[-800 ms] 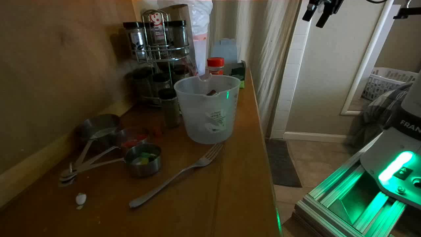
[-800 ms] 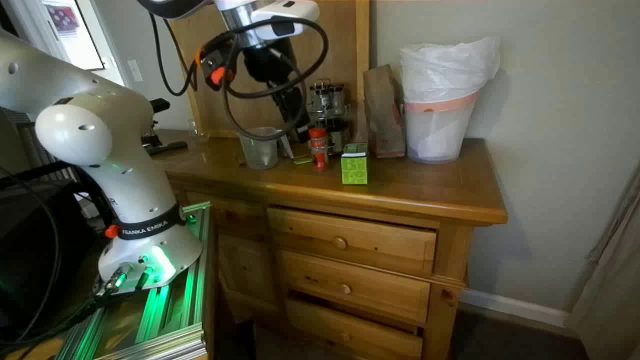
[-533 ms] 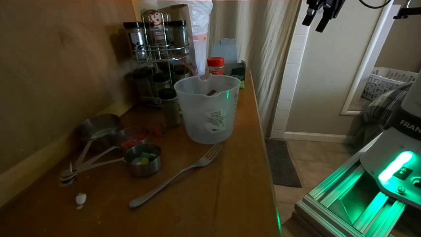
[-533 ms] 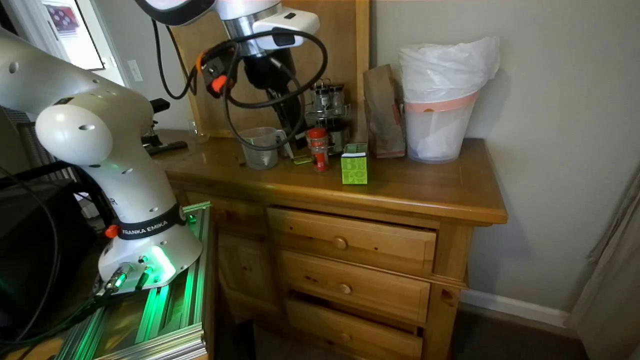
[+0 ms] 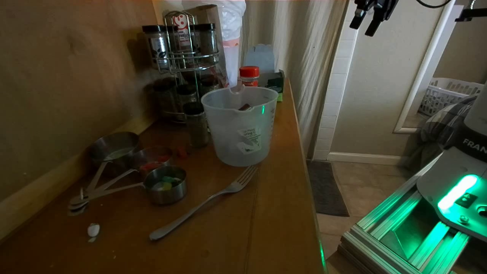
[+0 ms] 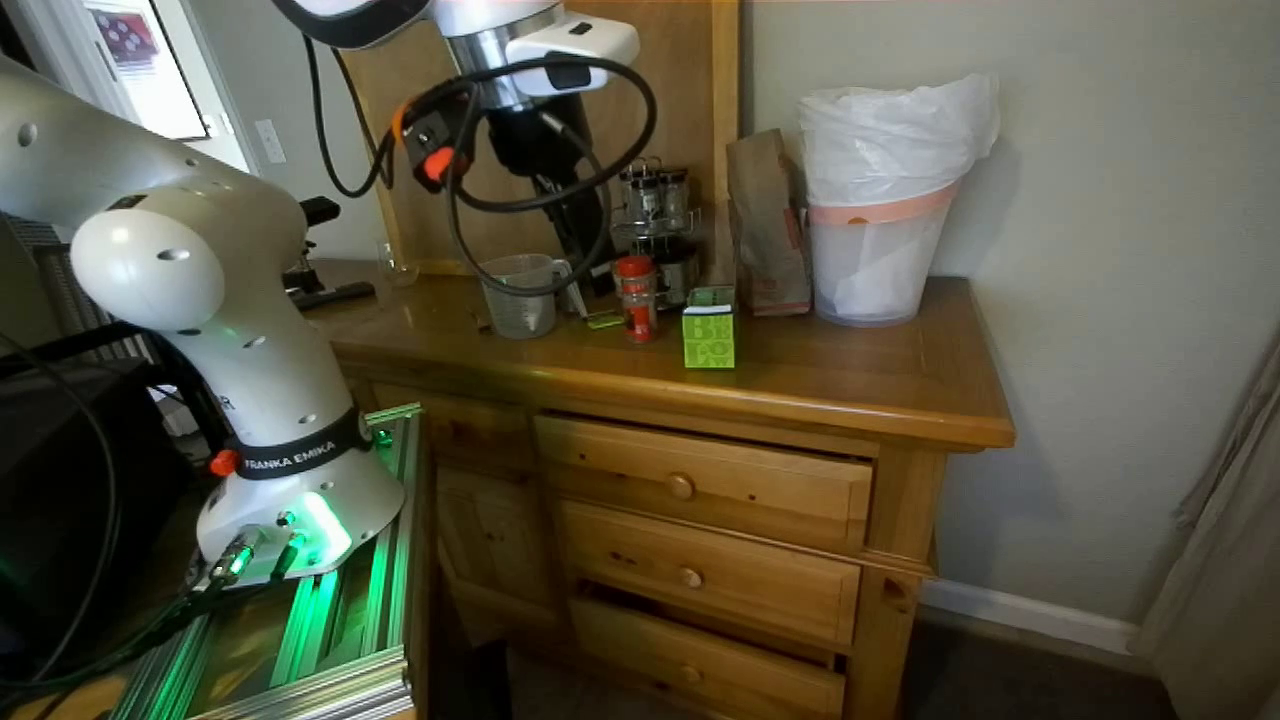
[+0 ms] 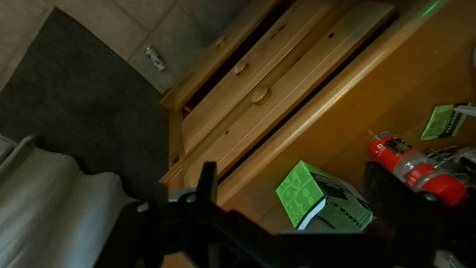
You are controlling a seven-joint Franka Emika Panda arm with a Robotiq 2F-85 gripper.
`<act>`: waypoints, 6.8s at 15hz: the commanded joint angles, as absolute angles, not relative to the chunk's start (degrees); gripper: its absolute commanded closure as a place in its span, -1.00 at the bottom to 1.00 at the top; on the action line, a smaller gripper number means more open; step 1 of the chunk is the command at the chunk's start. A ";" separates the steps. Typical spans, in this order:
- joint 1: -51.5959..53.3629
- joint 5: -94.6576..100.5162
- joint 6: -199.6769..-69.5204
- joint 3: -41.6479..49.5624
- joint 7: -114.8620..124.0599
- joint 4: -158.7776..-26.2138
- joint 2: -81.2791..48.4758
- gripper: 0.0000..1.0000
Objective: Remove the object from the jar and place it on the table
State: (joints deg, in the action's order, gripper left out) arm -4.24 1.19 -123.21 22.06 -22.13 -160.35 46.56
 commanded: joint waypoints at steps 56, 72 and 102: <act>23.84 7.91 -129.47 -21.14 -25.21 -143.77 2.64 0.21; 24.77 15.30 -132.86 -22.72 -21.62 -144.30 15.35 1.00; 23.66 3.92 -131.81 -19.28 -34.90 -146.50 5.29 -1.00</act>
State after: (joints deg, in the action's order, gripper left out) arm 25.58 -4.63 -129.20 -17.77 -40.88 -146.18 7.00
